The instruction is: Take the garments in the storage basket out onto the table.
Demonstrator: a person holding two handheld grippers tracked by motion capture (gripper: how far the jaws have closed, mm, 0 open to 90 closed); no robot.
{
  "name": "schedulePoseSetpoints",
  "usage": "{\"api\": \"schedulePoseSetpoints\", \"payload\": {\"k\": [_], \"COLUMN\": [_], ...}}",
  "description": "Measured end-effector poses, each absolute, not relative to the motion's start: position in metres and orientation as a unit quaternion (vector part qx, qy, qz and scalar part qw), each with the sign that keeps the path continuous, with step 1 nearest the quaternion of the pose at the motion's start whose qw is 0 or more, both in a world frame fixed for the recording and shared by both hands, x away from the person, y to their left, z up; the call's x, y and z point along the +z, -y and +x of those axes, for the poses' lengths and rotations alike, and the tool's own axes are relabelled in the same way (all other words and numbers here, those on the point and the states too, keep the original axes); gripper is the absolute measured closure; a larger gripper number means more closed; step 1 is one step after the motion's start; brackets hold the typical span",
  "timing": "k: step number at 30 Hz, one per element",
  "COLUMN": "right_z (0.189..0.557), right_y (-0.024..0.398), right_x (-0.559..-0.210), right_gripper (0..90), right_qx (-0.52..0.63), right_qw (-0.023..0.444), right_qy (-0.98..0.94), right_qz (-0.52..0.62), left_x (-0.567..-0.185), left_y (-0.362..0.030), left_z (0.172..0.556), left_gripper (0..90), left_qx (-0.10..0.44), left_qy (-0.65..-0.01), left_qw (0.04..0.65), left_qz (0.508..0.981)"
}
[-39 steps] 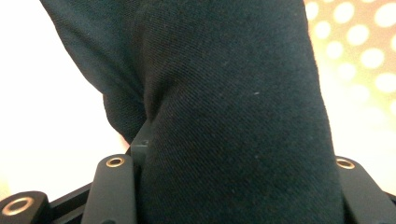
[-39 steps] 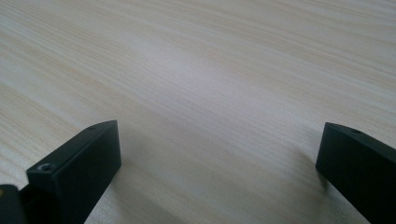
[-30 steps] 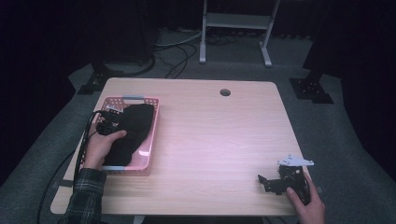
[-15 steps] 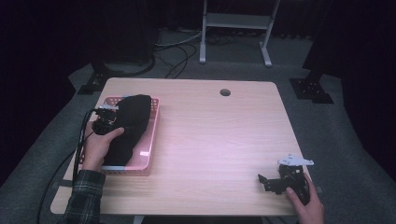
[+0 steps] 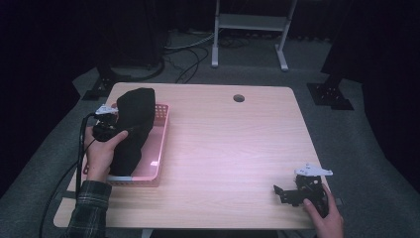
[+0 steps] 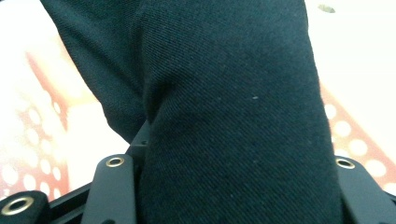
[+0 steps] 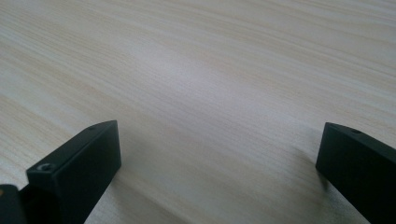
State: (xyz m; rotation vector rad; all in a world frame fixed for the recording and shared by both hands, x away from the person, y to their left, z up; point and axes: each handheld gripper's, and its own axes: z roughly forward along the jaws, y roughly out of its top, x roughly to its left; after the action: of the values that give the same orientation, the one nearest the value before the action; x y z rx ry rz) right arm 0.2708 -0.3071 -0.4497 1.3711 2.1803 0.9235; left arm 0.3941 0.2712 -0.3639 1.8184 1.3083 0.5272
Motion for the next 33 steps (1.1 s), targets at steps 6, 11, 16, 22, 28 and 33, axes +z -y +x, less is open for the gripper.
{"api": "schedulePoseSetpoints", "payload": {"k": [6,11,16,22,28,33], "right_z": [0.271,0.271,0.271,0.271,0.271,0.271], "right_y": [0.307,0.307,0.307,0.307,0.307,0.307], "right_x": [-0.45,-0.45,-0.45,-0.45,-0.45,-0.45], "right_gripper": [0.0,0.0,0.0,0.0,0.0,0.0], "right_qx": [0.33,0.33,0.33,0.33,0.33,0.33], "right_qw": [0.202,0.202,0.202,0.202,0.202,0.202], "right_qy": [-0.78,-0.78,-0.78,-0.78,-0.78,-0.78], "right_qz": [0.492,0.492,0.492,0.492,0.492,0.492], "left_x": [-0.356,-0.348,-0.339,-0.332,-0.325,-0.321], "left_y": [-0.271,-0.27,-0.27,-0.271,-0.271,-0.272], "left_z": [0.389,0.385,0.378,0.371,0.365,0.36], "left_gripper": [43.8,43.9,43.9,43.9,43.9,43.9], "left_qx": [0.225,0.241,0.269,0.298,0.316,0.329], "left_qy": [-0.51,-0.497,-0.48,-0.461,-0.445,-0.434], "left_qw": [0.435,0.46,0.486,0.516,0.541,0.56], "left_qz": [0.707,0.695,0.679,0.658,0.64,0.624]}}
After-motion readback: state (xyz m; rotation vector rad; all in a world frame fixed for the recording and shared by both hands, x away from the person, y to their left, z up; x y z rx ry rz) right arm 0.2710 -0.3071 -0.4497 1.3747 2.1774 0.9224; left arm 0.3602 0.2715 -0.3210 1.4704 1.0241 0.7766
